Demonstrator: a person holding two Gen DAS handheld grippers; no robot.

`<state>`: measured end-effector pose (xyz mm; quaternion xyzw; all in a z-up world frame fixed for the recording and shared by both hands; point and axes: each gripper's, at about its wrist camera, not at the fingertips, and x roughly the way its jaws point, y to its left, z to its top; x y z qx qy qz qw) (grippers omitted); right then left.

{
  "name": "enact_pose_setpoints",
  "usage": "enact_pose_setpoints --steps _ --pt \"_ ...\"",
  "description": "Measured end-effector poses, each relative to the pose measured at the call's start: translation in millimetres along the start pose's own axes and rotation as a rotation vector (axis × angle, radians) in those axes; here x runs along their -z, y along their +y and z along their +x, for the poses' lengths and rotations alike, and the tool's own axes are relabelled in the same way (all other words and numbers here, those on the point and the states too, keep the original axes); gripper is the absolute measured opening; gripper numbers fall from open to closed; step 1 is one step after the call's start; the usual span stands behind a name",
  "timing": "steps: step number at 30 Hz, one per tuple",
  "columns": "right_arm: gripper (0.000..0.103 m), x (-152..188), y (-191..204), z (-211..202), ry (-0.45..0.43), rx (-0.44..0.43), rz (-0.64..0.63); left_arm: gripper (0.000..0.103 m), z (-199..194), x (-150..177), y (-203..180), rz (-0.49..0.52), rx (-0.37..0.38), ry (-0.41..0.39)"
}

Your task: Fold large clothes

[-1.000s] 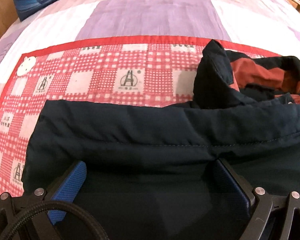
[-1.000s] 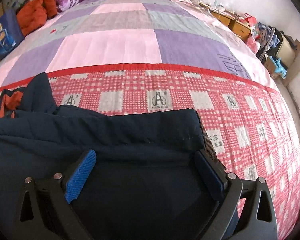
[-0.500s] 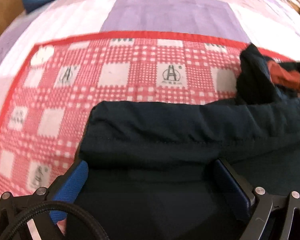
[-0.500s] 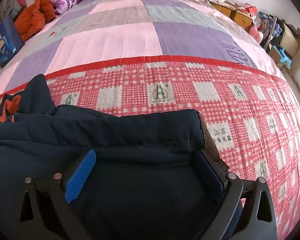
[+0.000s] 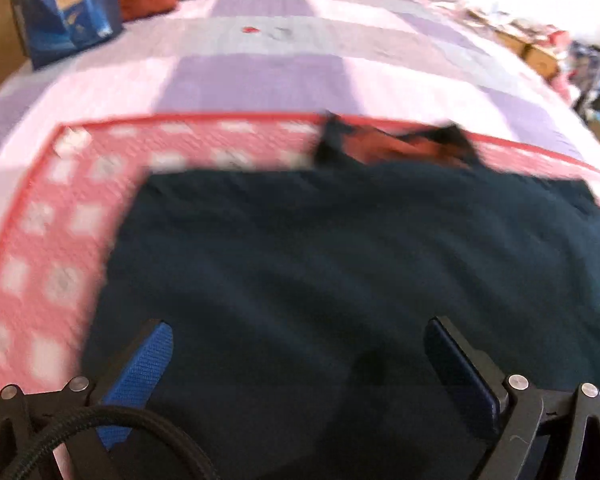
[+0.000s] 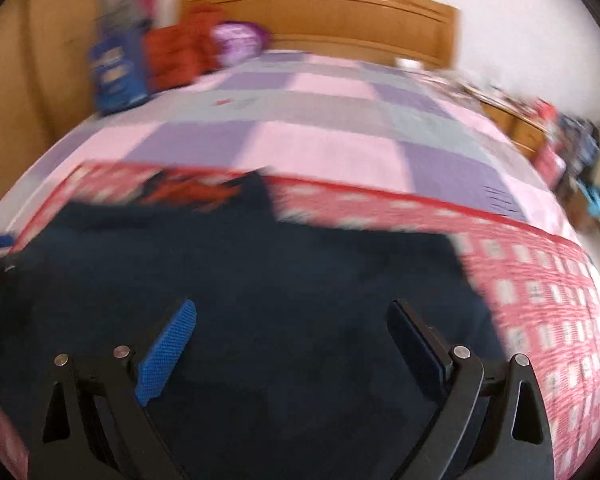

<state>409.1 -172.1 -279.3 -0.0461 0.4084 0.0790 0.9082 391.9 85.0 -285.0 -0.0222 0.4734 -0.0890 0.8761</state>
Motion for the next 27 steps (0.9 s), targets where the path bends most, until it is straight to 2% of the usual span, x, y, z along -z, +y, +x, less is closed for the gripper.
enact_pose_setpoints --steps 3,4,6,8,10,12,14,17,18,19,21,23,24,26,27 --pt "0.099 35 56 -11 0.023 -0.074 -0.083 0.103 5 34 -29 -0.017 0.036 0.041" --pt "0.099 42 66 -9 0.043 -0.080 -0.116 0.103 12 48 -34 -0.032 0.037 0.058" --pt "0.099 58 76 -3 0.062 -0.056 -0.181 0.103 12 58 -36 -0.017 0.030 0.026" --pt "0.099 66 57 1 0.060 -0.025 -0.180 0.103 13 62 -28 0.021 0.029 0.008" --pt "0.099 70 14 6 0.070 0.024 -0.116 0.103 11 63 -11 0.050 -0.013 -0.005" --pt "0.099 74 -34 4 0.071 0.108 -0.064 0.103 8 62 11 0.040 -0.059 -0.010" --pt "0.099 78 -86 0 0.077 0.159 0.027 0.103 5 65 51 -0.019 -0.125 -0.012" --pt "0.099 82 -137 1 0.117 0.204 0.125 0.103 6 69 99 -0.114 -0.183 0.004" --pt "0.100 86 -155 1 0.135 0.216 0.182 0.103 6 72 110 -0.152 -0.188 0.012" --pt "0.100 94 -170 1 0.144 0.189 0.250 0.103 6 75 129 -0.220 -0.187 0.020" --pt "0.100 100 -180 3 0.159 0.157 0.307 0.103 6 81 142 -0.244 -0.200 0.021" --pt "0.100 100 -169 1 0.126 0.212 0.222 0.103 10 90 141 -0.175 -0.227 0.002" --pt "0.100 102 -168 1 0.122 0.219 0.212 0.103 15 93 142 -0.181 -0.220 0.017" --pt "0.101 106 -178 6 0.130 0.185 0.272 0.103 20 95 148 -0.234 -0.193 0.032" --pt "0.101 108 -176 6 0.134 0.176 0.293 0.103 21 93 147 -0.222 -0.200 0.032"
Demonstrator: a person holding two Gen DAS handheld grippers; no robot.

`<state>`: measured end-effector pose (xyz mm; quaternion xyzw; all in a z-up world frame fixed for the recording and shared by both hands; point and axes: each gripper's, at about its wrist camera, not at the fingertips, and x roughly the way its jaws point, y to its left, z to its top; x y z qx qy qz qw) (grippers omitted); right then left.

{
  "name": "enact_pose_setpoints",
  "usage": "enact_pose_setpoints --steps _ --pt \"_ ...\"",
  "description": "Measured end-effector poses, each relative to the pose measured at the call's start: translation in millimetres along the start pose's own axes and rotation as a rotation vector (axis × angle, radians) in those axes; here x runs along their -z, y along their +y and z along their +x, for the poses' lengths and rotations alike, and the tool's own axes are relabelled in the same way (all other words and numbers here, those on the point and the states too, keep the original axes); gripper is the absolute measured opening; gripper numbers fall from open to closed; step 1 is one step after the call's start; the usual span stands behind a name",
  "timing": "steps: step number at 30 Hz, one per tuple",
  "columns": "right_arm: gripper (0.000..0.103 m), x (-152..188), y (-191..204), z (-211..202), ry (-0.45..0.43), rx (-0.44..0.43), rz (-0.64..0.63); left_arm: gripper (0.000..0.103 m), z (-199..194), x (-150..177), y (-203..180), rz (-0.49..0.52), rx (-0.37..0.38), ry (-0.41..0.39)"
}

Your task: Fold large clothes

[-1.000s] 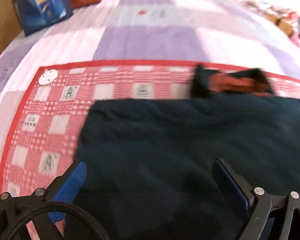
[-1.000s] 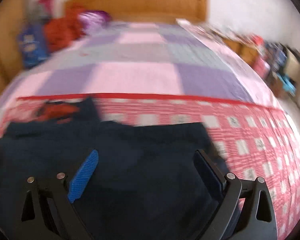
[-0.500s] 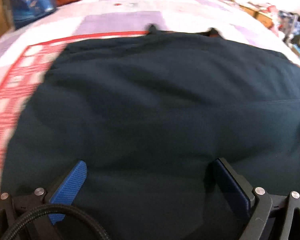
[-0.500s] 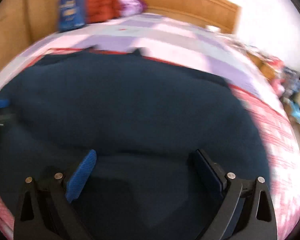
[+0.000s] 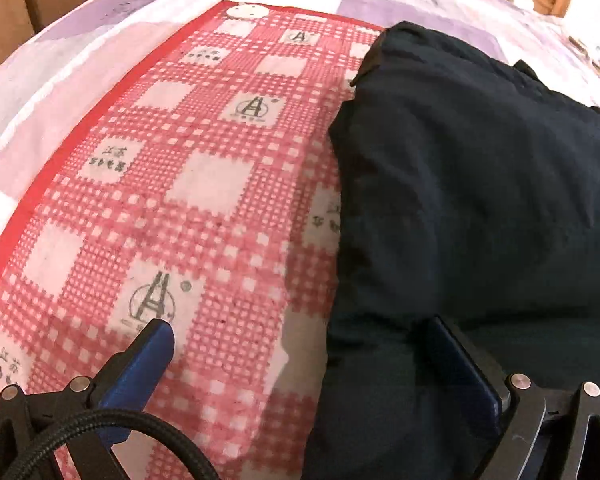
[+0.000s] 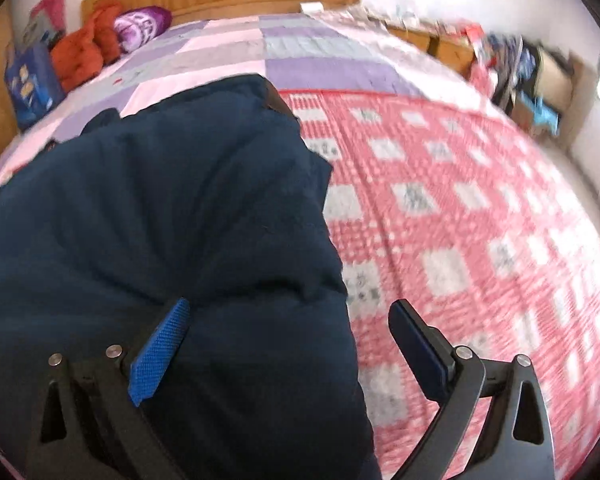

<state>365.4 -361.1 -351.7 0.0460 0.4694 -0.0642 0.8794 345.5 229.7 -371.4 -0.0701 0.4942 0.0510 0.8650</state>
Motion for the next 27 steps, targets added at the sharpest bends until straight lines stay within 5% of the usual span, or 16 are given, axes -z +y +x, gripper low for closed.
enact_pose_setpoints --steps 9,15,22,25,27 --pt "0.101 1 17 -34 -0.003 0.093 -0.022 0.103 -39 12 -2 0.058 -0.111 -0.016" --pt "0.101 46 96 -104 -0.157 0.006 -0.206 0.103 -104 52 -72 0.132 0.050 -0.129" --pt "0.101 91 213 -114 -0.104 -0.199 -0.343 0.103 -88 85 -169 0.195 0.231 -0.043" --pt "0.101 97 207 -95 -0.057 -0.123 -0.403 0.103 -72 84 -160 0.206 0.204 -0.030" --pt "0.101 93 159 -81 -0.036 -0.068 -0.336 0.103 -65 77 -139 0.166 0.177 -0.023"
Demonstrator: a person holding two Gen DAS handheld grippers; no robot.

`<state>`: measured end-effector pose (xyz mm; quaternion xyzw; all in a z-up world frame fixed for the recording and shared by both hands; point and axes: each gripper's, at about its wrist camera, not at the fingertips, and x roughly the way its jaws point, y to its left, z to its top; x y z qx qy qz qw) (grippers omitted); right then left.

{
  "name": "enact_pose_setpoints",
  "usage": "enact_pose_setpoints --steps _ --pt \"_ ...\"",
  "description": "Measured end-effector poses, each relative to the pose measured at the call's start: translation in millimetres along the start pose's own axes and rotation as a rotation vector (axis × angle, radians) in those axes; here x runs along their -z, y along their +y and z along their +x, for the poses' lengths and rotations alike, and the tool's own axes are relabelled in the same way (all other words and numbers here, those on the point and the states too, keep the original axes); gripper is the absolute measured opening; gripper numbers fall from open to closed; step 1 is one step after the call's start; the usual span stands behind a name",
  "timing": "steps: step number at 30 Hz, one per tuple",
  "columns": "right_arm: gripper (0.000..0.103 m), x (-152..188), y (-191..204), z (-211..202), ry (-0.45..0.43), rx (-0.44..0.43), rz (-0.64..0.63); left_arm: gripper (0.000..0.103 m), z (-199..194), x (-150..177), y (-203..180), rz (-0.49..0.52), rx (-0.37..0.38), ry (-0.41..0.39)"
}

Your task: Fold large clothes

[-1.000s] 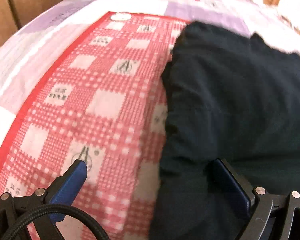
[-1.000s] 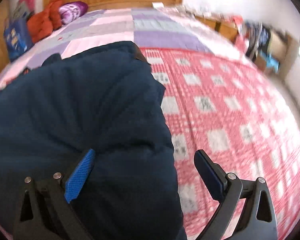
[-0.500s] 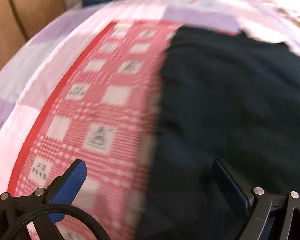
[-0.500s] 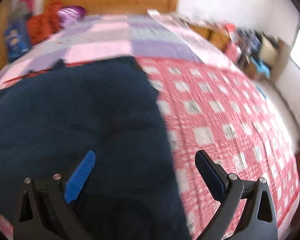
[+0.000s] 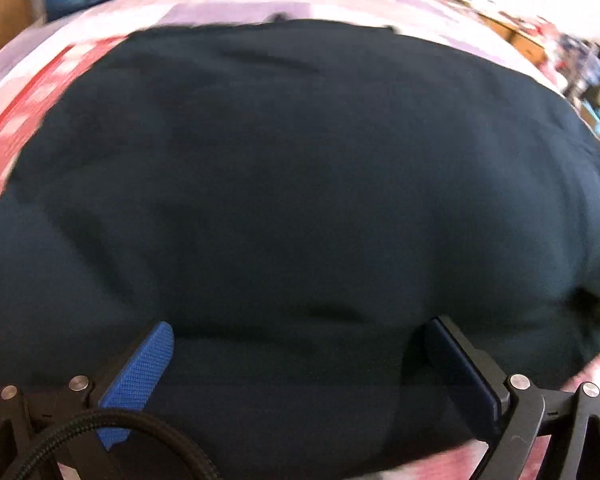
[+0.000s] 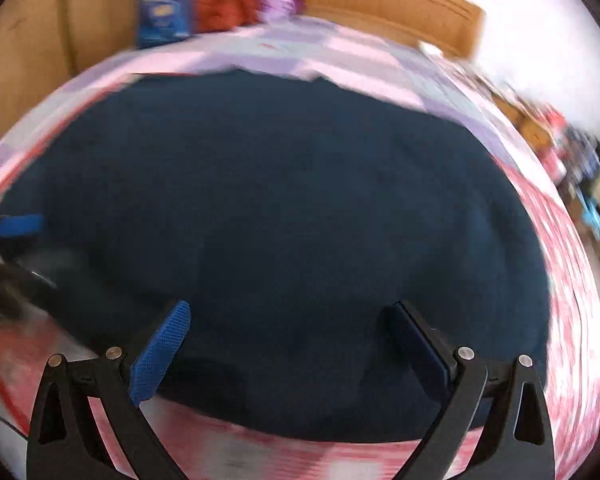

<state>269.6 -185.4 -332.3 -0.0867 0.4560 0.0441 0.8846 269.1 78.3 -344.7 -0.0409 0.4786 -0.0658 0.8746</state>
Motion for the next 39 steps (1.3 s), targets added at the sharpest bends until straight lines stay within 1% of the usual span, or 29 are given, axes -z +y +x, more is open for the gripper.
enact_pose_setpoints --steps 1,2,3,4,6,7,8,9,12,13,15,17,18,19,20,21,22,23,25,27,29,30,31,33,34,35,36,37,39 --pt "0.101 5 -21 1 0.001 0.035 0.033 0.103 2 -2 16 -0.016 -0.044 0.003" --pt "0.101 12 -54 3 0.008 0.093 0.079 0.103 2 -2 37 -0.038 -0.087 0.007" --pt "0.101 18 -78 3 0.018 0.123 0.114 0.103 1 -2 54 -0.054 -0.107 0.006" --pt "0.101 26 -109 4 0.032 0.131 0.168 0.103 1 -2 71 -0.062 -0.132 0.008" --pt "0.102 41 -150 9 0.077 0.132 0.226 0.103 1 1 99 -0.057 -0.163 0.014" --pt "0.102 46 -162 10 0.094 0.129 0.230 0.103 2 0 111 -0.053 -0.179 0.030" --pt "0.102 48 -168 10 0.103 0.135 0.215 0.103 4 -1 118 -0.049 -0.242 0.047" --pt "0.102 48 -169 11 0.109 0.136 0.196 0.103 4 1 126 -0.071 -0.257 0.053" --pt "0.102 51 -165 13 0.109 0.137 0.207 0.103 6 6 155 -0.213 -0.209 0.076" --pt "0.102 49 -163 16 0.111 0.133 0.223 0.103 8 8 154 -0.219 -0.209 0.082" --pt "0.102 51 -168 19 0.111 0.111 0.270 0.103 6 6 148 -0.208 -0.236 0.085" --pt "0.101 50 -170 15 0.114 0.108 0.282 0.103 1 -4 134 -0.160 -0.304 0.080" --pt "0.101 46 -168 10 0.113 0.135 0.264 0.102 -11 -2 120 -0.136 -0.324 0.060" --pt "0.101 42 -162 4 0.102 0.161 0.244 0.102 -22 -9 108 -0.097 -0.319 0.018" --pt "0.101 34 -155 -8 0.069 0.196 0.207 0.102 -33 -17 98 -0.062 -0.298 -0.025" --pt "0.101 24 -150 -20 0.024 0.196 0.181 0.102 -37 -24 91 -0.039 -0.280 -0.049" --pt "0.101 17 -142 -29 -0.012 0.183 0.170 0.102 -42 -34 76 -0.005 -0.249 -0.075" --pt "0.101 0 -131 -36 -0.059 0.152 0.160 0.102 -41 -49 54 0.026 -0.196 -0.091" --pt "0.101 -32 -109 -34 -0.097 0.083 0.144 0.102 -31 -67 23 0.045 -0.120 -0.085" --pt "0.101 -71 -73 -16 -0.092 -0.018 0.120 0.102 -6 -92 -22 0.063 -0.004 -0.060" --pt "0.101 -101 -43 4 -0.093 -0.102 0.092 0.102 18 -110 -56 0.080 0.068 -0.042" --pt "0.101 -118 -22 19 -0.074 -0.126 0.069 0.101 26 -115 -65 0.089 0.080 -0.035" --pt "0.094 -129 -14 30 -0.059 -0.132 0.056 0.100 42 -125 -76 0.090 0.072 -0.017" --pt "0.091 -149 1 54 -0.006 -0.056 0.021 0.102 64 -136 -75 0.054 0.053 0.016" --pt "0.092 -154 -1 65 0.018 -0.058 0.022 0.102 75 -142 -69 0.040 0.043 0.023" --pt "0.092 -160 -9 76 0.025 -0.080 0.036 0.103 83 -149 -64 0.044 0.037 0.019" --pt "0.092 -162 -16 80 0.026 -0.076 0.035 0.103 83 -150 -63 0.061 0.031 0.017" --pt "0.094 -161 -22 86 0.028 -0.051 0.010 0.103 88 -155 -55 0.087 0.023 0.016" --pt "0.096 -160 -47 101 0.055 -0.027 -0.017 0.103 87 -164 -36 0.082 -0.031 0.018"
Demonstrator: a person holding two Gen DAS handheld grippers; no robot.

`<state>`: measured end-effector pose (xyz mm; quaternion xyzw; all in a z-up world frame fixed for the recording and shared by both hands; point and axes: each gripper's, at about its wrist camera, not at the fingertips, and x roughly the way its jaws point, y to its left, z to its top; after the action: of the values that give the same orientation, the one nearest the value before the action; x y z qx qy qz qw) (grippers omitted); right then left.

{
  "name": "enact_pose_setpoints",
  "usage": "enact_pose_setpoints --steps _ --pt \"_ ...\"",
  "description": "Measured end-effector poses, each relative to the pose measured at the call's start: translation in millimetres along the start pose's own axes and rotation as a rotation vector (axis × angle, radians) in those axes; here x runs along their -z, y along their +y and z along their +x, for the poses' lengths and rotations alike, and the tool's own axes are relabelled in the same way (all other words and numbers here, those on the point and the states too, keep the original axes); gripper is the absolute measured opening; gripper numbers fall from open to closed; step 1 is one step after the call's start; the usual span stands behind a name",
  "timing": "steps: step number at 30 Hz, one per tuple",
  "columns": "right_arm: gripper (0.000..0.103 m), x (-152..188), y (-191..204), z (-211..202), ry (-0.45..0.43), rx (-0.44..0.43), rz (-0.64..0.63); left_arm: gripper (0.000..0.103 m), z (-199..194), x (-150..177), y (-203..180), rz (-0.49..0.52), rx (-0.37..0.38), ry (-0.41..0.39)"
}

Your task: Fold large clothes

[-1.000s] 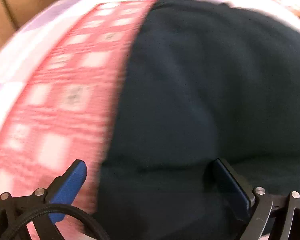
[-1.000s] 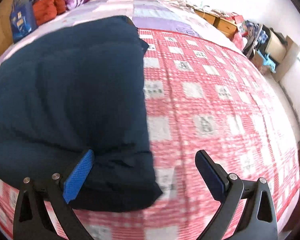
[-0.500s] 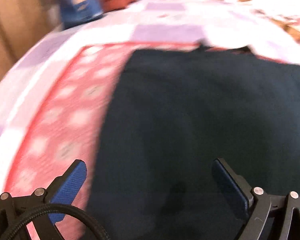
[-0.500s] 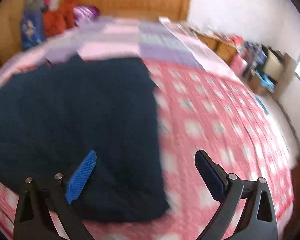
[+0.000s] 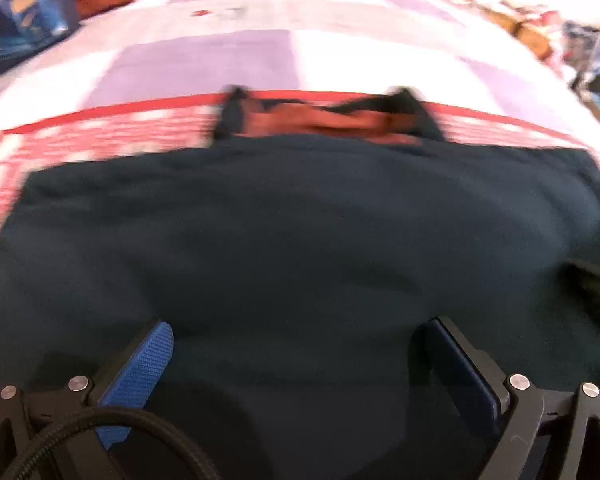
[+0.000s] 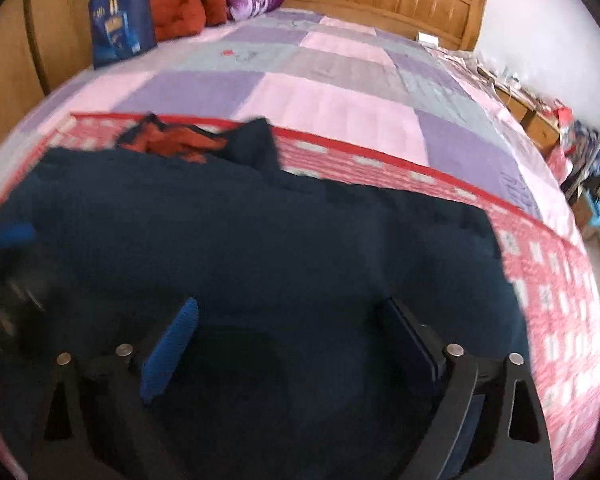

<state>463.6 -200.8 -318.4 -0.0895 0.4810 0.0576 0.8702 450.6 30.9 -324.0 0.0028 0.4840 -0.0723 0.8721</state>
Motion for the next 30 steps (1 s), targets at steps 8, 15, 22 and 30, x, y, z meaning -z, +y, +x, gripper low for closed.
enact_pose_setpoints --steps 8,15,22,30 --pt "0.099 31 -141 9 0.090 0.083 0.284 0.103 18 -6 149 -0.214 -0.189 0.114" --pt "0.099 50 -152 10 0.087 0.030 0.393 0.103 29 4 162 -0.285 -0.157 0.132" --pt "0.099 73 -176 -7 0.046 -0.036 0.491 0.103 0 19 186 -0.368 -0.127 0.082" --pt "0.099 136 -198 -59 0.050 0.114 0.538 0.102 -59 56 210 -0.366 -0.250 0.041"
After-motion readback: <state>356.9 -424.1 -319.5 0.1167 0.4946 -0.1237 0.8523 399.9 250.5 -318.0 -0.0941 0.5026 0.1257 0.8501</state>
